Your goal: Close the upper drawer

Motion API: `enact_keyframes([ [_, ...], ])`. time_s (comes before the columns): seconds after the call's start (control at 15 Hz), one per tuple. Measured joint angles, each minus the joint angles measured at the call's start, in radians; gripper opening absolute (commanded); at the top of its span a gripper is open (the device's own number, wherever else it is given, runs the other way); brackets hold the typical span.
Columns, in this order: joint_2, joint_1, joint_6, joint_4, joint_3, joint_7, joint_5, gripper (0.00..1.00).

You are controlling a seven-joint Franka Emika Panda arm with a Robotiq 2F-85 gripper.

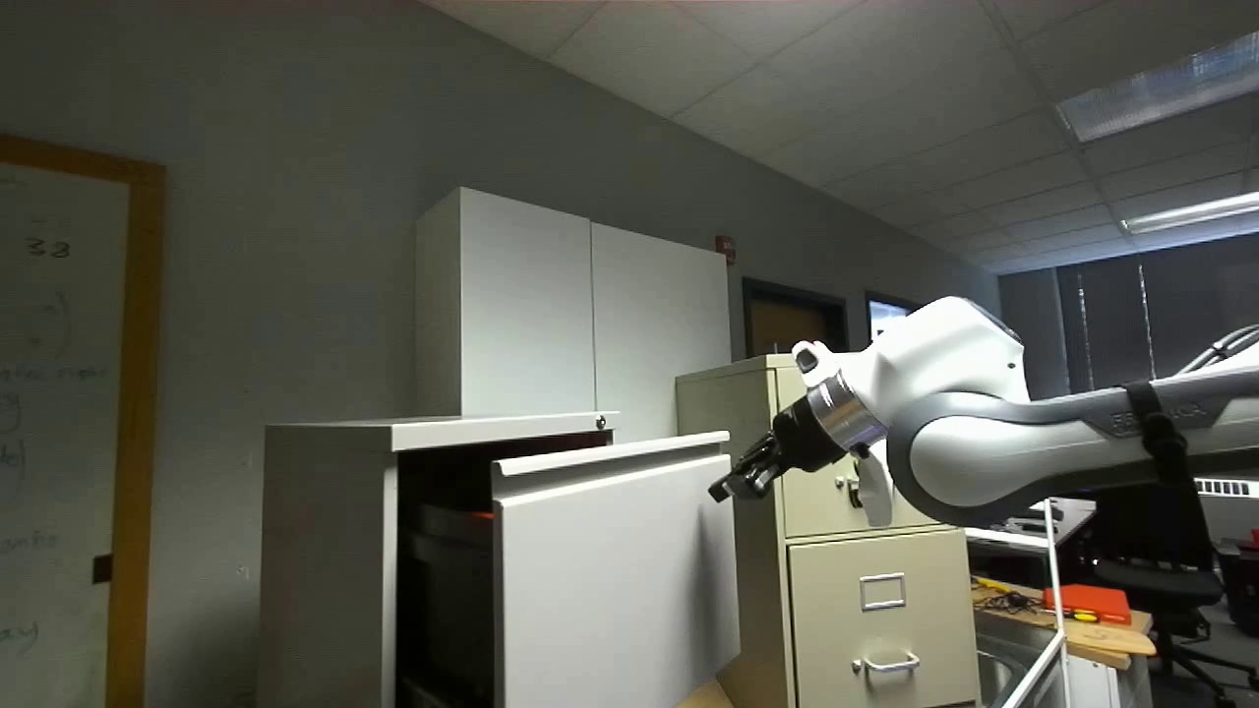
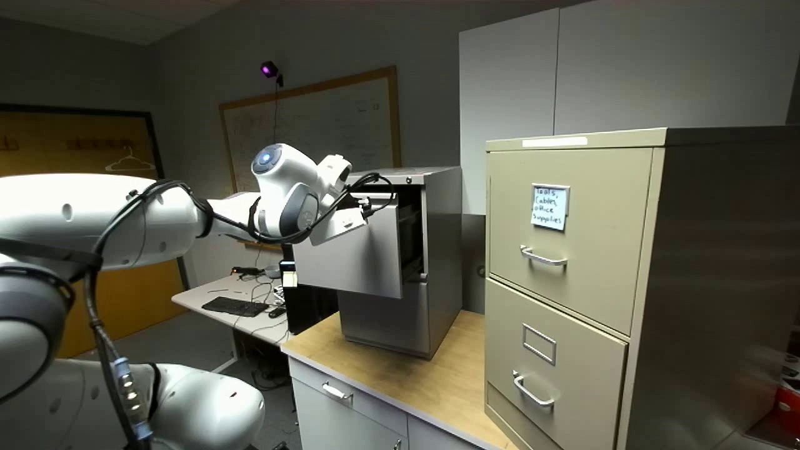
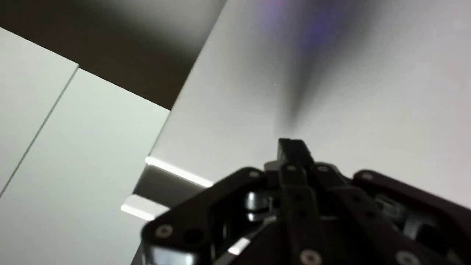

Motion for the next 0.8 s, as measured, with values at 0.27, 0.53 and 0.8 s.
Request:
enact_keyframes([
  [0.27, 0.018, 0.127, 0.001, 0.04, -0.076, -0.079, 0.04, 0.0],
  [0.53, 0.057, 0.215, 0.003, 0.095, -0.135, -0.151, 0.068, 0.0],
  [0.8, 0.13, 0.29, 0.021, 0.172, -0.164, -0.2, 0.121, 0.0],
])
